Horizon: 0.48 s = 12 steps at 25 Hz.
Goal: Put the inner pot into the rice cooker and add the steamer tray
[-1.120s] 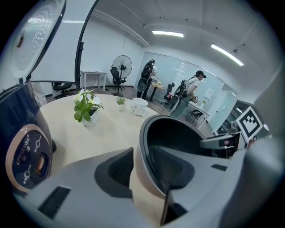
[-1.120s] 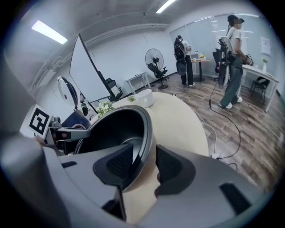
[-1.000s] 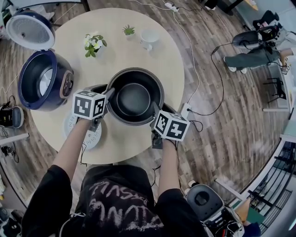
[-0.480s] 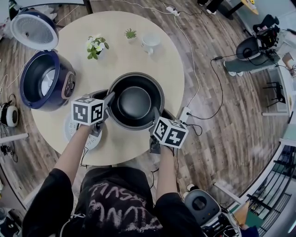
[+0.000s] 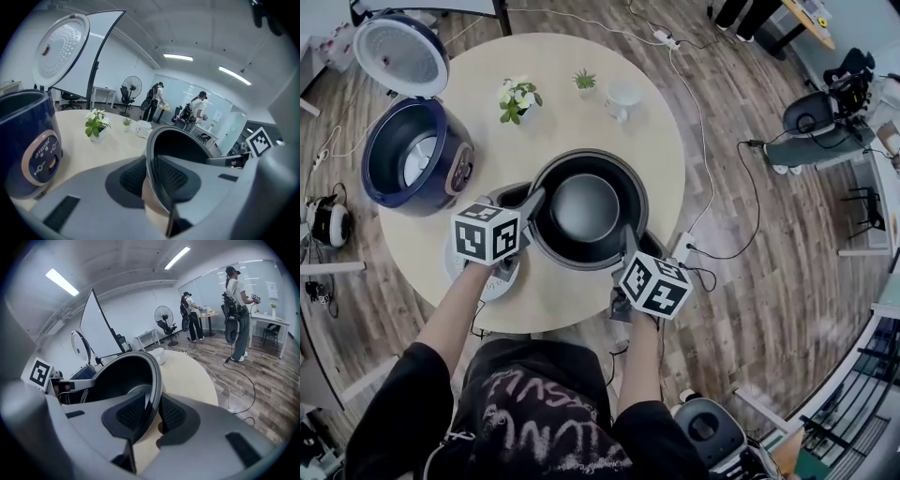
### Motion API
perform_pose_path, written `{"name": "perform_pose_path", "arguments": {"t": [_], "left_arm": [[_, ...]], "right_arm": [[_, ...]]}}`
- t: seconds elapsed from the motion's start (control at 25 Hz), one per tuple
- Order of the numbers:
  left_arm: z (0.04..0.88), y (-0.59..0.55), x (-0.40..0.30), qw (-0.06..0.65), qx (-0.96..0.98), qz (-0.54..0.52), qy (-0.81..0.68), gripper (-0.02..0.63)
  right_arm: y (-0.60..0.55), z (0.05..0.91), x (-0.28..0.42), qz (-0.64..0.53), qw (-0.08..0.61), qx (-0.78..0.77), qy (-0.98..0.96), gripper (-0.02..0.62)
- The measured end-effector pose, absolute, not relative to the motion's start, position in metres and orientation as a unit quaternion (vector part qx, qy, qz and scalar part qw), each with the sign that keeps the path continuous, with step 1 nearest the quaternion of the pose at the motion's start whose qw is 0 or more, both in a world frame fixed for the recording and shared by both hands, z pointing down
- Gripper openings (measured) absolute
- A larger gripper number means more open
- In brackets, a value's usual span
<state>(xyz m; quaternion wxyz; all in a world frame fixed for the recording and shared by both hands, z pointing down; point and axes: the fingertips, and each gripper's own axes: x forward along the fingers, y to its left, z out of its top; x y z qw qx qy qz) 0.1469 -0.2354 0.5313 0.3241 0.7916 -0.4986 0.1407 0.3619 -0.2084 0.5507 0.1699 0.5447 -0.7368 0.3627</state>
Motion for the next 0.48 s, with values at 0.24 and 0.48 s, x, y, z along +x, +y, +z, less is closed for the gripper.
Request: {"name": "perform_pose_path", "arguments": {"t": [0.24, 0.48], "left_arm": [[0.499, -0.221, 0.148, 0.300, 0.797, 0.124, -0.510, 0.081], [0.469, -0.207, 0.150, 0.272, 0.801, 0.116, -0.521, 0.081]], "right_arm": [[-0.200, 0.523, 0.364, 0.343, 0.146, 0.542, -0.753, 0.095], [-0.191, 0.503, 0.365, 0.337, 0.124, 0.535, -0.764, 0.094]]}}
